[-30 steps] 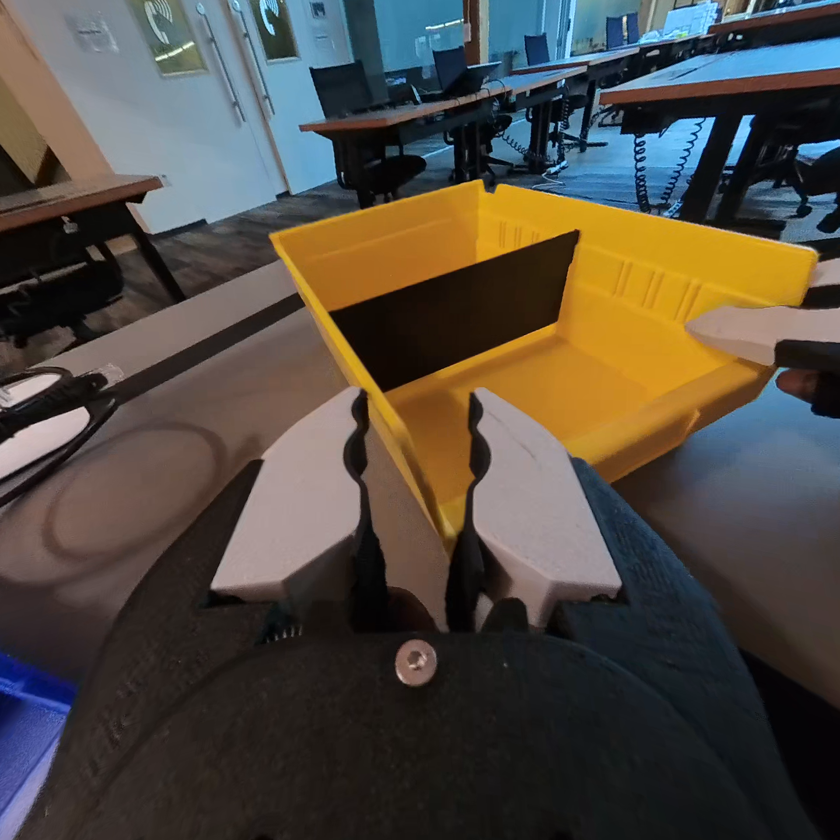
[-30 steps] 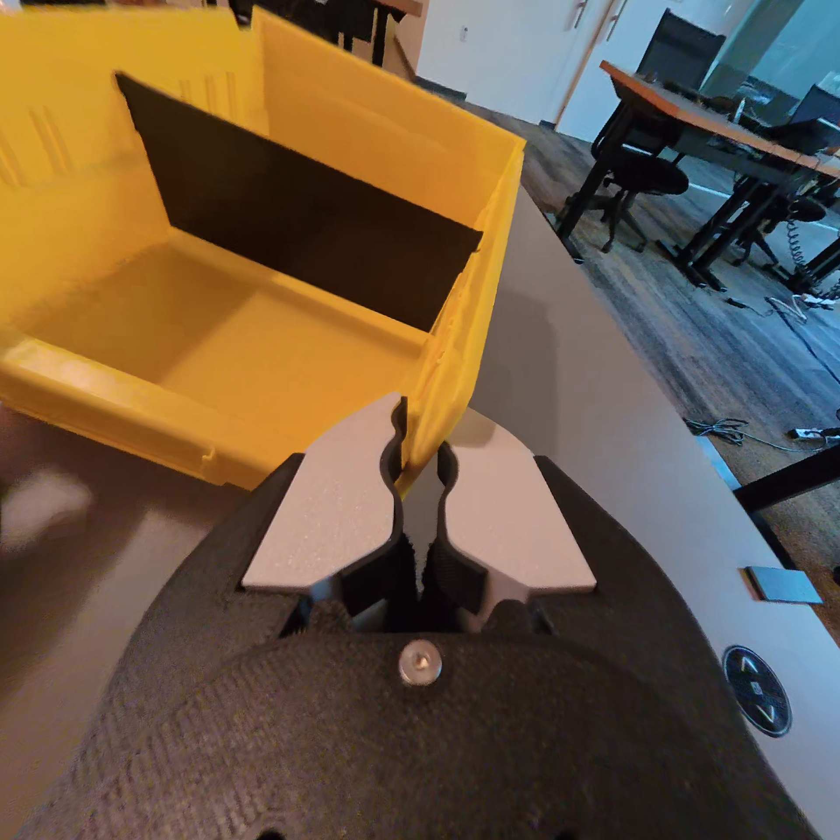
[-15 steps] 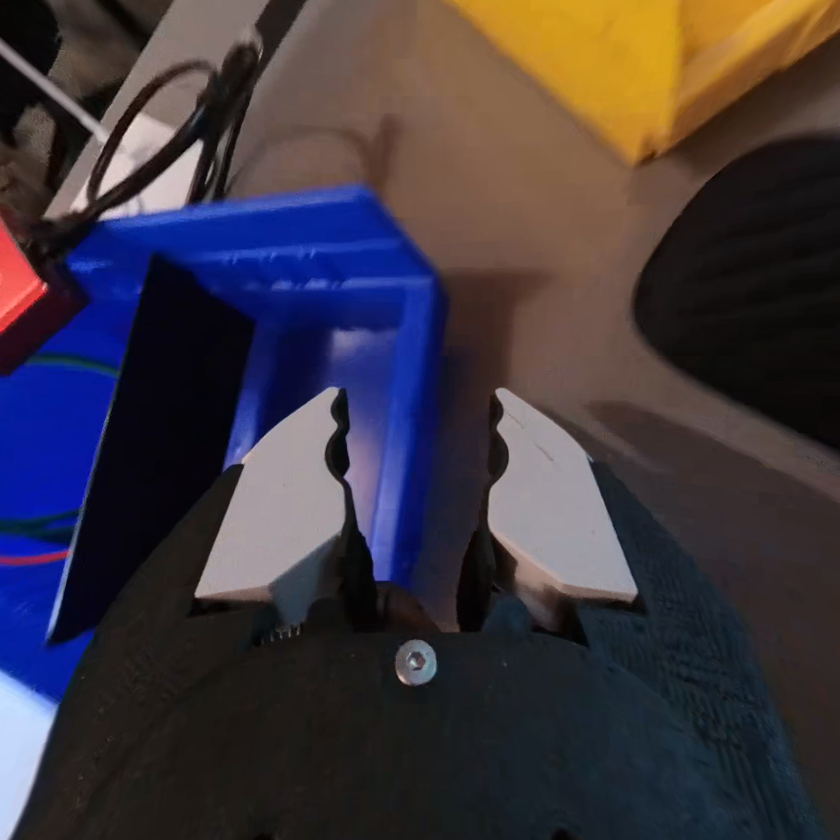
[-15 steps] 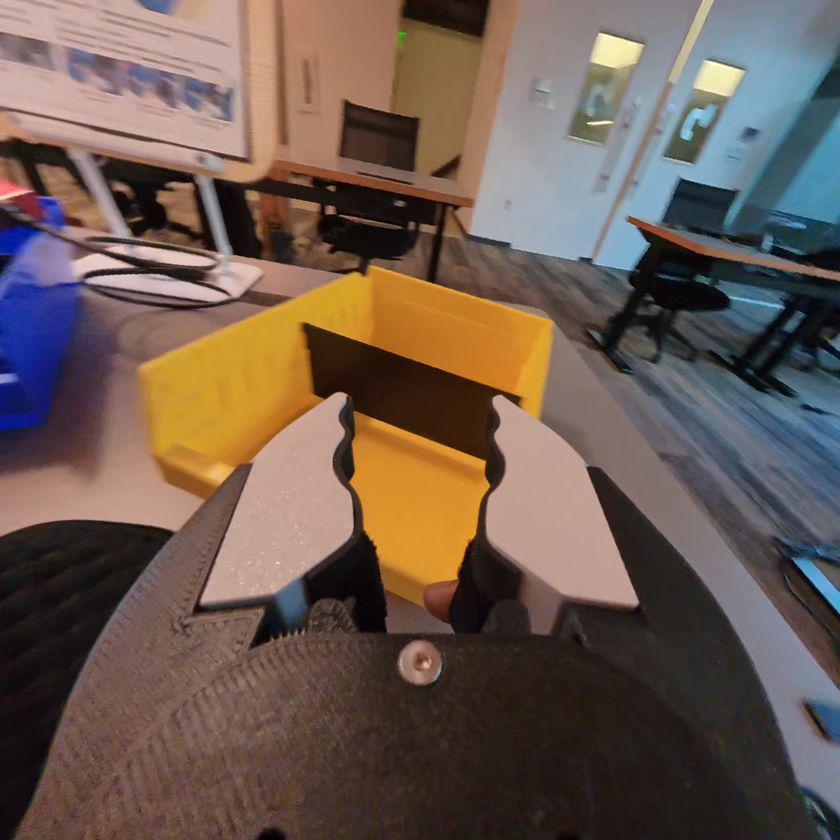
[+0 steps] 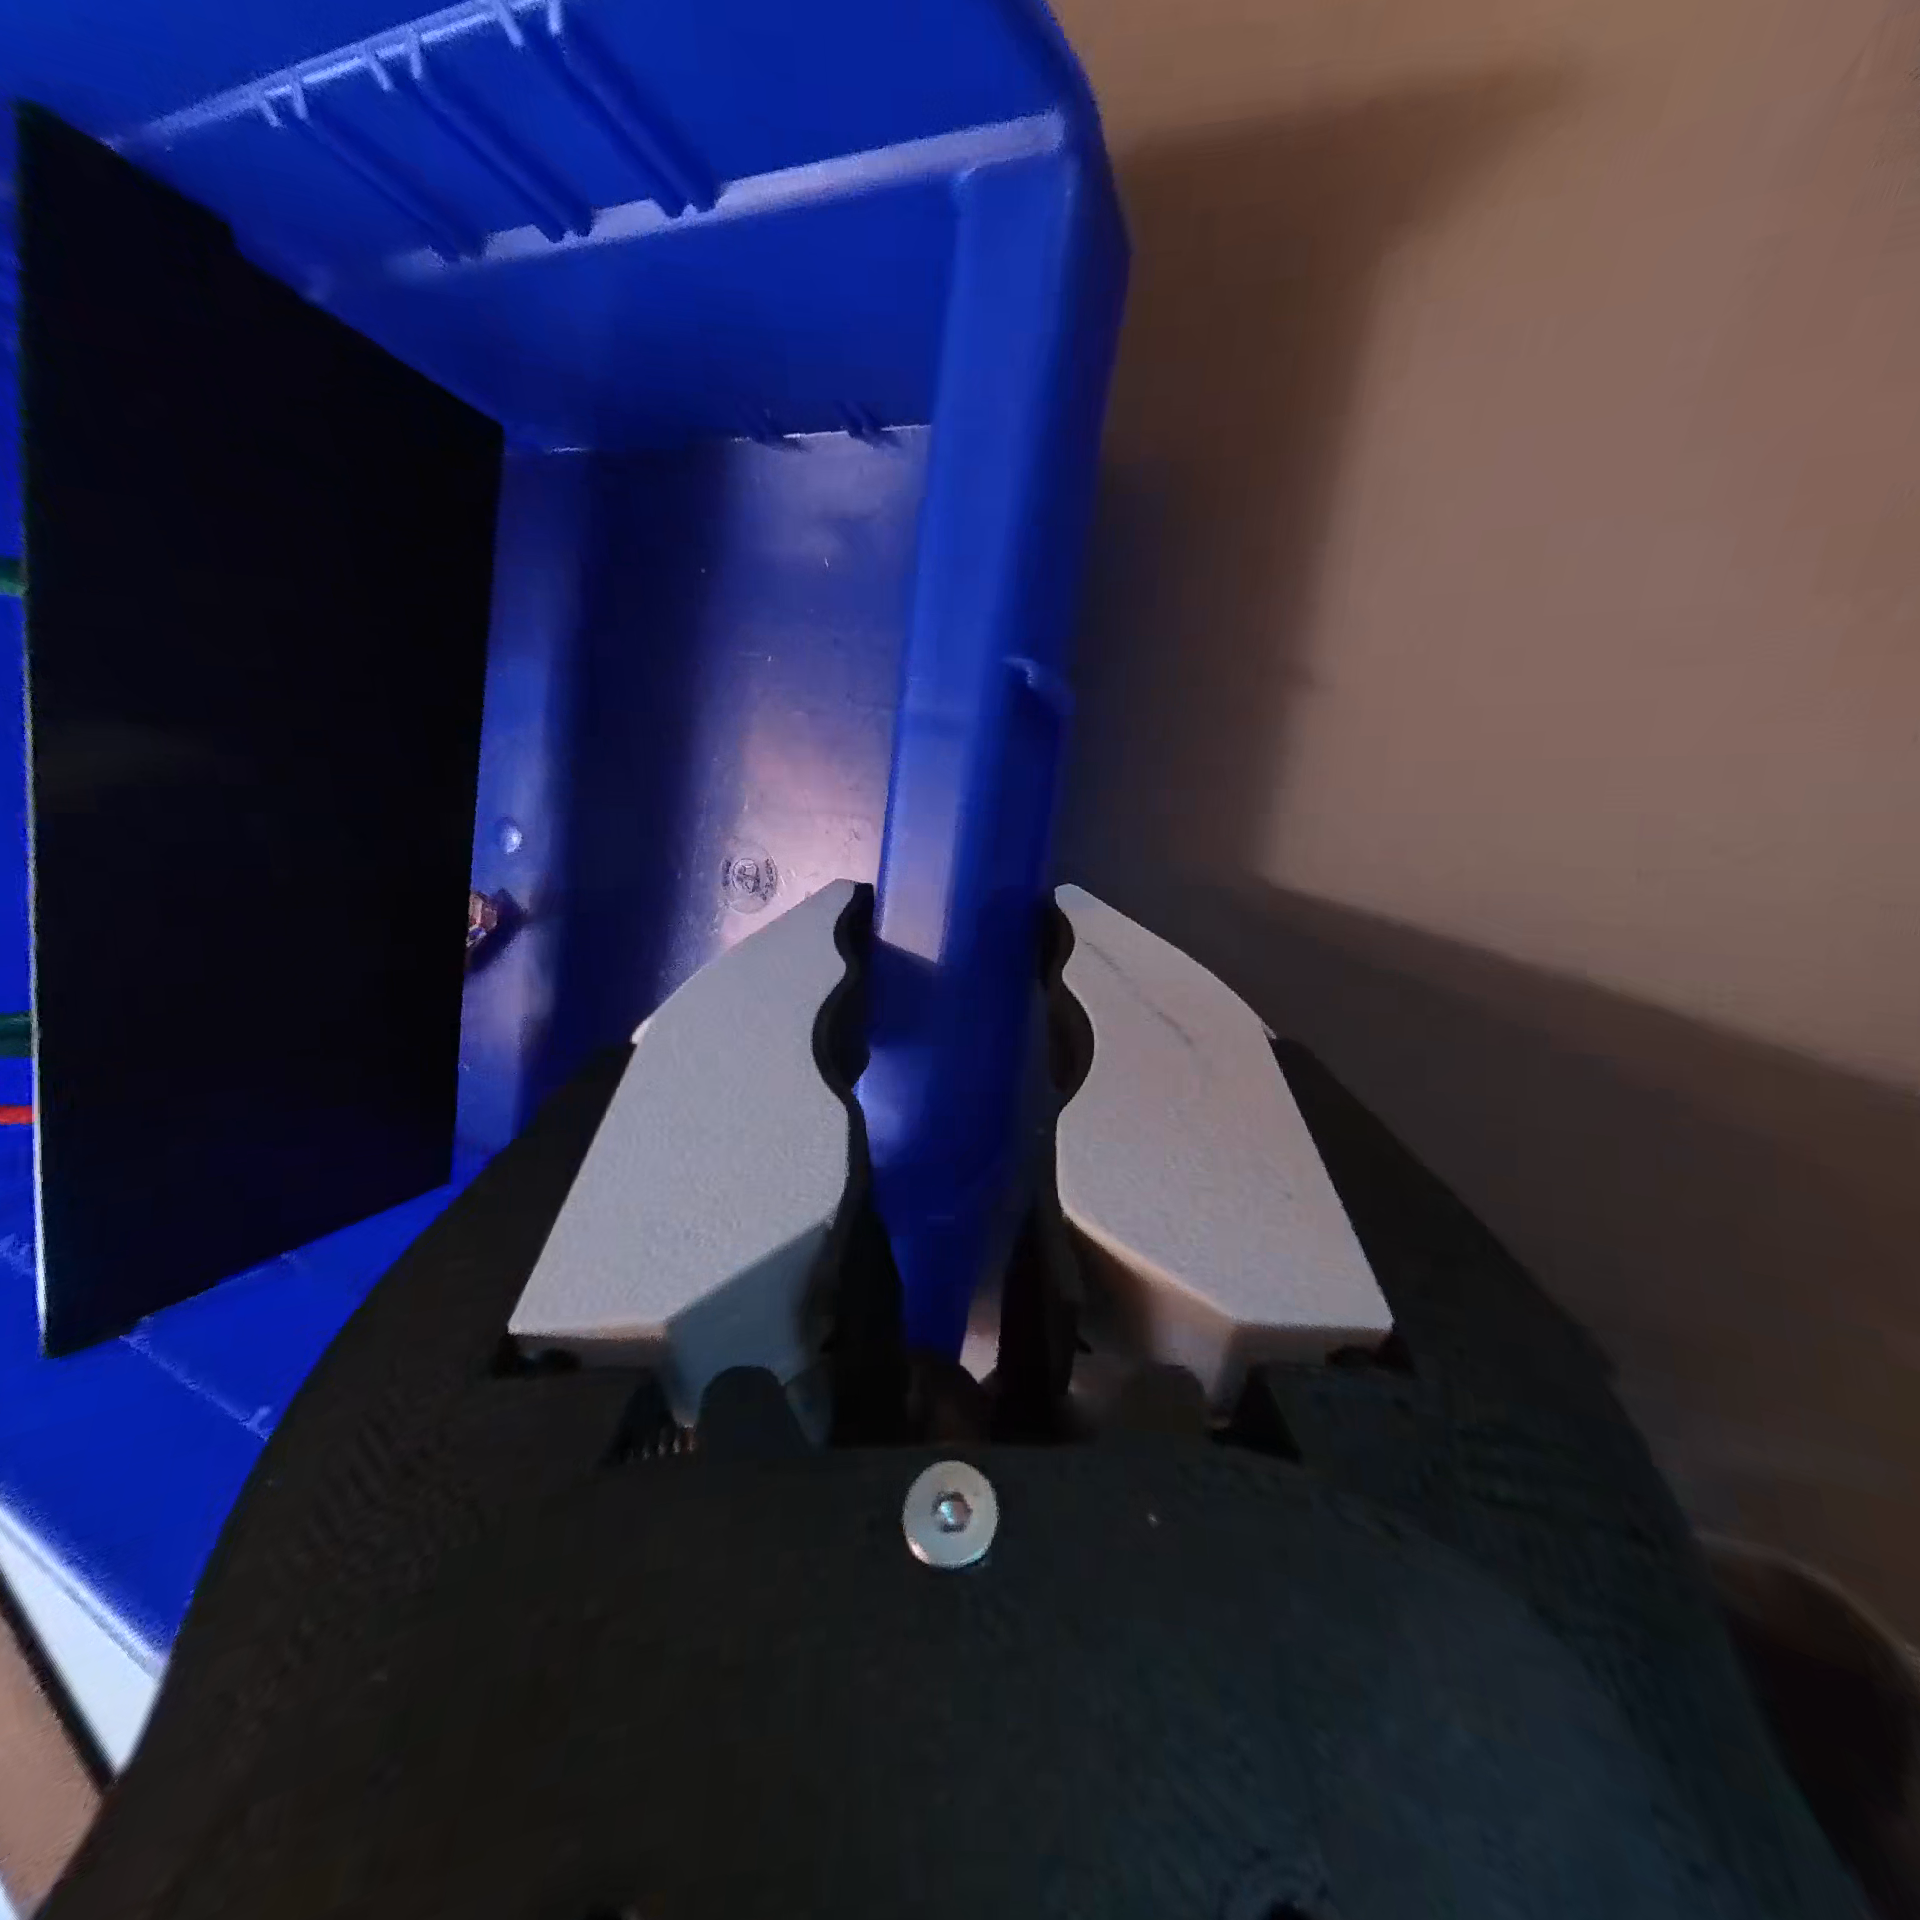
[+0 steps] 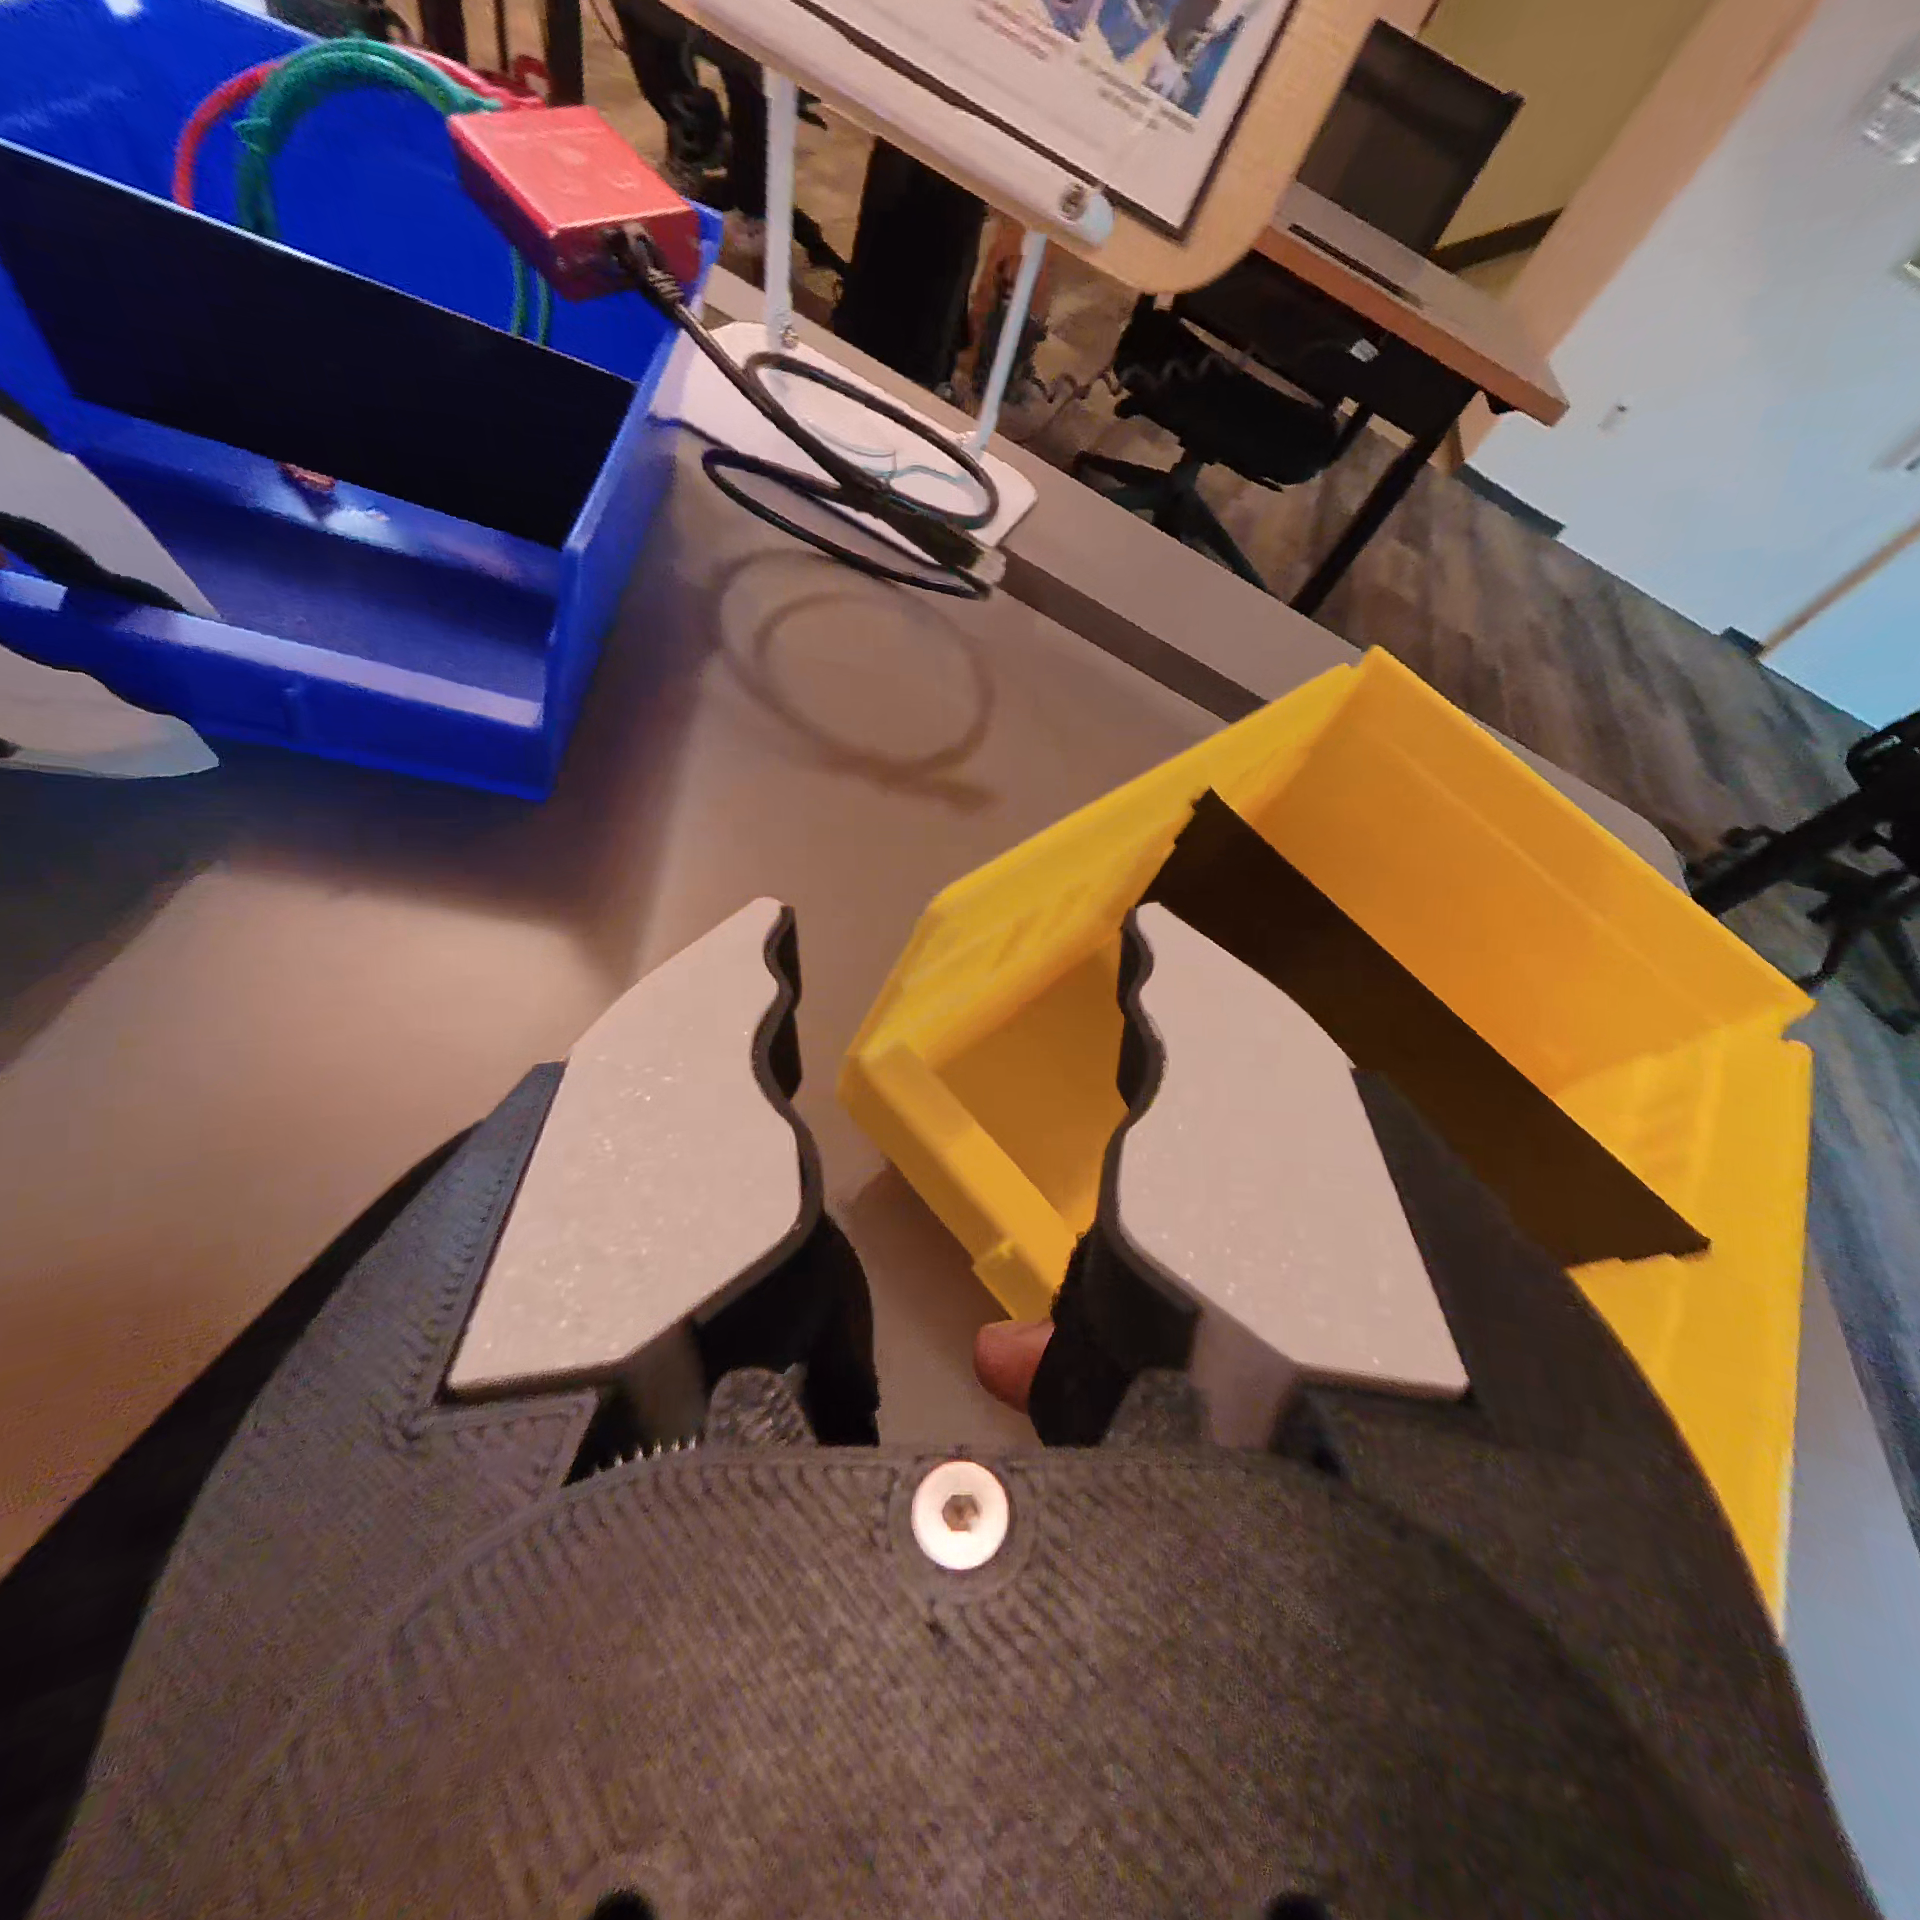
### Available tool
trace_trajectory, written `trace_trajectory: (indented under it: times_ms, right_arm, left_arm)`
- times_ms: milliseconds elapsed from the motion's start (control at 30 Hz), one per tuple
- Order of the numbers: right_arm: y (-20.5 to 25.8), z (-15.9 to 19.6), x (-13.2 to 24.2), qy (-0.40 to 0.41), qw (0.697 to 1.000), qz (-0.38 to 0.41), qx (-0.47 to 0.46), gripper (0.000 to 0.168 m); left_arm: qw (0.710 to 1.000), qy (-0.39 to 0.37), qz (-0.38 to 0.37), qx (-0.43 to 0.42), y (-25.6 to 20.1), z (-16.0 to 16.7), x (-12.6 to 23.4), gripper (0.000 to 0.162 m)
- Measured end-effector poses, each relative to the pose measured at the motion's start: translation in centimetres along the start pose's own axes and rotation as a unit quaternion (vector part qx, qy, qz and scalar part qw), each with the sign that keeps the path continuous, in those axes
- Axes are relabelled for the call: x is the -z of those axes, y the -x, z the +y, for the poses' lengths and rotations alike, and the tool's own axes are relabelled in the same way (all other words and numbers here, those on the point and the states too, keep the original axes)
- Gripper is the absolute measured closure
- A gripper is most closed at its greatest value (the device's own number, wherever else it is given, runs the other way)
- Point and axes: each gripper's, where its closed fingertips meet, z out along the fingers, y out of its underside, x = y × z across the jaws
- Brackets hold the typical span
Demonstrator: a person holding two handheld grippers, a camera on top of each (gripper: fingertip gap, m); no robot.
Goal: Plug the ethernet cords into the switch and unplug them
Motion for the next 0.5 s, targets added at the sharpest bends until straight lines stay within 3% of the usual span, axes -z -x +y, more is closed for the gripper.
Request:
trace_trajectory:
  times_ms: [500]
  right_arm:
    - [4.7, -2.1, -2.2, 0.005, 0.998, -0.056, 0.039, 0.117]
  left_arm:
    - [0.999, -0.01, 0.032, 0.028, 3.3, 6.3, 1.7, 0.129]
